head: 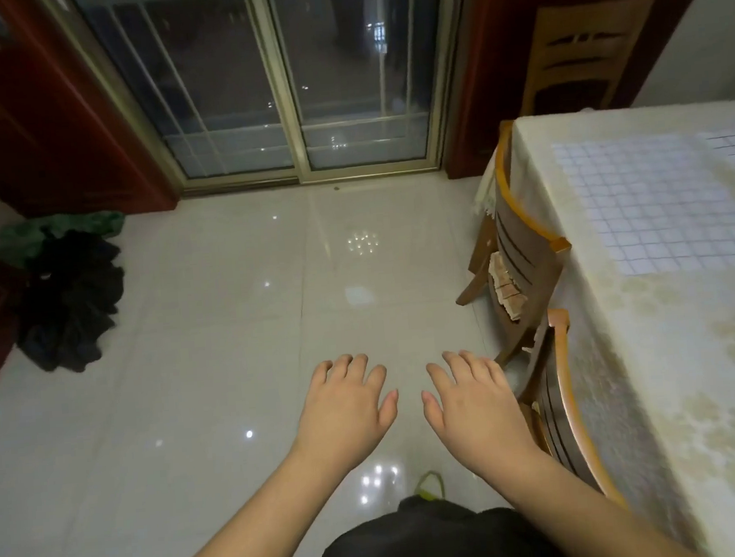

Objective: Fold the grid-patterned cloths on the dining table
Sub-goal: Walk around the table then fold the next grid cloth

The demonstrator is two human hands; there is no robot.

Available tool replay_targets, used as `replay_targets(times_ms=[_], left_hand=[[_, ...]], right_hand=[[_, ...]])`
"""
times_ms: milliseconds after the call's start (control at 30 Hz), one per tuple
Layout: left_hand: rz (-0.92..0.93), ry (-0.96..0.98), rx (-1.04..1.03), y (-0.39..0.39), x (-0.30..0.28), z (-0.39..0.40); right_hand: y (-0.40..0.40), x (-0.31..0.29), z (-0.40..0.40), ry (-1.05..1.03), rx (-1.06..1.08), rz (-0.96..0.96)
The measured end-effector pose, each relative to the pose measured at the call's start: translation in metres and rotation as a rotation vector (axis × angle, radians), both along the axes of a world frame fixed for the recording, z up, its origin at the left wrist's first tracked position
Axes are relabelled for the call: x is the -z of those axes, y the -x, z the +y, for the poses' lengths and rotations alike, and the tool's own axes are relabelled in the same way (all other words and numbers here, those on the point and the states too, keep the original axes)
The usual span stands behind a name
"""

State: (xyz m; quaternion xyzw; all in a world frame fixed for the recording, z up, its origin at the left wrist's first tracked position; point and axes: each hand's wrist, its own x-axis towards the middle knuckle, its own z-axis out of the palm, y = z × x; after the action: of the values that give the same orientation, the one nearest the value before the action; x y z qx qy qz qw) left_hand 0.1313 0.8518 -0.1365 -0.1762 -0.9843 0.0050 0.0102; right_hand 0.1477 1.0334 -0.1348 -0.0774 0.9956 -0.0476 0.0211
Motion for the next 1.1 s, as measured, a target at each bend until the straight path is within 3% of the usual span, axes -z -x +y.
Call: replay_targets(times_ms=[600, 1100], left_hand=[[-0.067, -0.003, 0.224, 0.264, -0.013, 0.056], [0.012, -0.039, 0.600, 0.516, -0.038, 0.059]], right_hand=[[0.221, 0.001, 0.042, 0.050, 0.331, -0.003], [0.420, -0.024, 0.017, -0.019, 0.569, 0.040]])
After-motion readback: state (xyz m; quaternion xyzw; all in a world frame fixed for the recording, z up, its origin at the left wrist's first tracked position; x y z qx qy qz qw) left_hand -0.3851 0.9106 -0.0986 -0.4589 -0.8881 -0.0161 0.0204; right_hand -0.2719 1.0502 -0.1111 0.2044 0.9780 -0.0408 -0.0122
